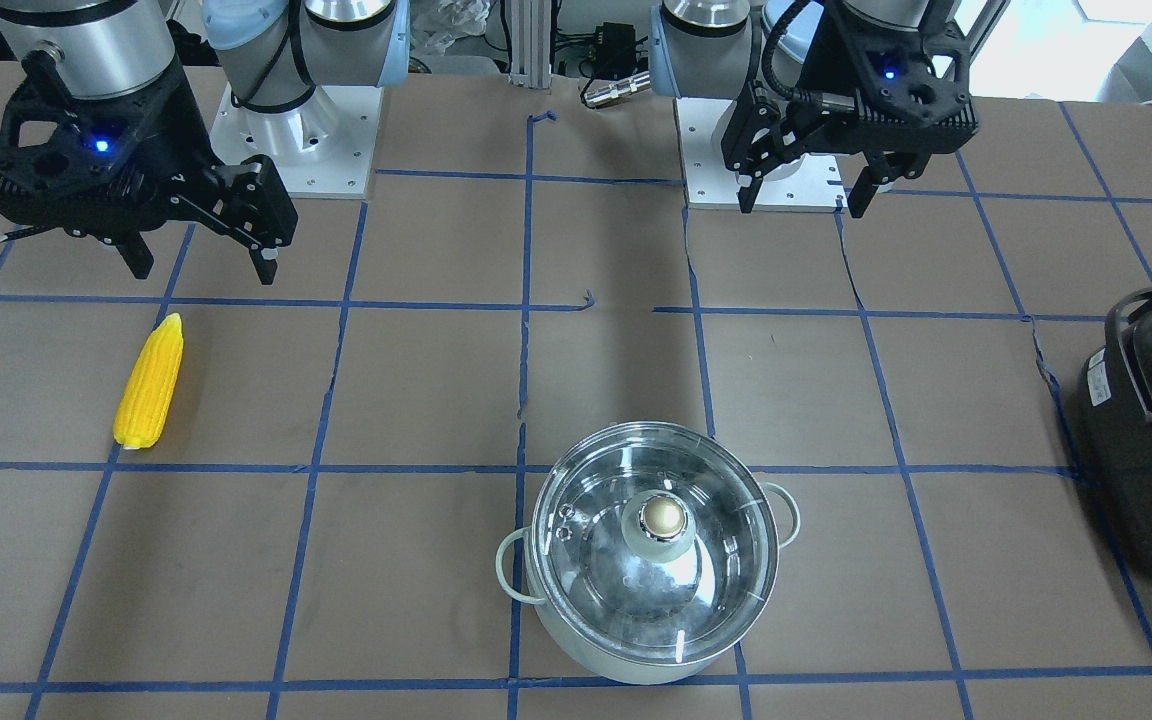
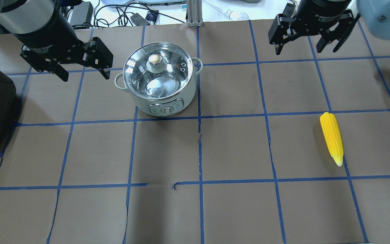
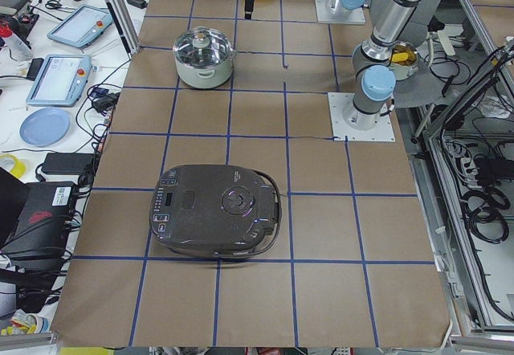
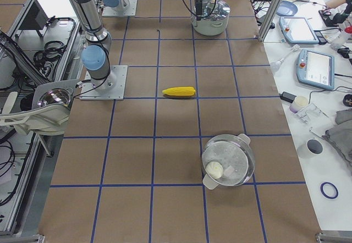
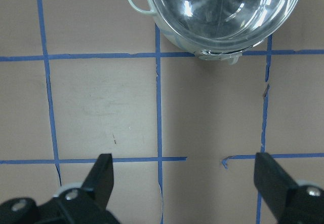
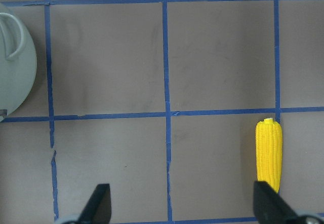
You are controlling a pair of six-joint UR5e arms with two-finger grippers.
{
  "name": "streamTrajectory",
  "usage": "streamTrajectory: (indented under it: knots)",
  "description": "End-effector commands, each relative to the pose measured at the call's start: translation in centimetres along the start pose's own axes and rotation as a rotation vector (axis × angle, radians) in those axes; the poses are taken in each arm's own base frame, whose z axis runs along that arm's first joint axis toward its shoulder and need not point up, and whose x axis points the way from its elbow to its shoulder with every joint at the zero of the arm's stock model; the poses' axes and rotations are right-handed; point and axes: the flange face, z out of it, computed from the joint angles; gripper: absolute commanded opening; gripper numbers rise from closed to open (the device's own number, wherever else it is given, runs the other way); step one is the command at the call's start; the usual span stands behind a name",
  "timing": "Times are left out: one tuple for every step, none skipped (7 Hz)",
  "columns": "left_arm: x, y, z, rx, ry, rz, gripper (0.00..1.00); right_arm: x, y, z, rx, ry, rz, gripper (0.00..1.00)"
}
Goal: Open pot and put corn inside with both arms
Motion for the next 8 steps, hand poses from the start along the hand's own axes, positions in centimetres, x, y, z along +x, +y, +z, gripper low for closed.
streamTrajectory:
  knots:
    - [0.1, 0.3, 0.1, -0.003, 0.003, 0.003, 1.00, 0.0, 0.1, 0.0, -0.001, 0.000, 0.002, 1.00]
    - [0.0, 0.2, 0.0, -0.001, 0.003, 0.000, 1.00, 0.0, 0.1, -0.1, 0.001, 0.000, 0.002, 1.00]
    - [0.0, 0.2, -0.1, 0.000, 0.003, 0.000, 1.00, 0.0, 0.1, 0.0, -0.001, 0.000, -0.001, 1.00]
    - [0.1, 0.2, -0.1, 0.000, 0.003, 0.003, 1.00, 0.5, -0.3, 0.2, 0.004, -0.001, 0.003, 1.00]
    - [0.0, 0.3, -0.3, 0.005, 0.008, -0.001, 1.00, 1.9, -0.7, 0.4, 0.000, 0.003, -0.023, 1.00]
    - [-0.1, 0.2, -0.1, 0.002, 0.009, -0.004, 1.00, 4.6, -1.3, 1.5, -0.020, 0.003, -0.018, 1.00]
    - [-0.1, 0.3, 0.0, -0.001, 0.009, -0.003, 1.00, 8.5, -1.4, 4.7, -0.074, -0.010, 0.050, 1.00]
    - [-0.1, 0.6, -0.2, -0.003, 0.002, -0.001, 1.00, 11.6, -1.5, 7.2, -0.067, -0.011, 0.040, 1.00]
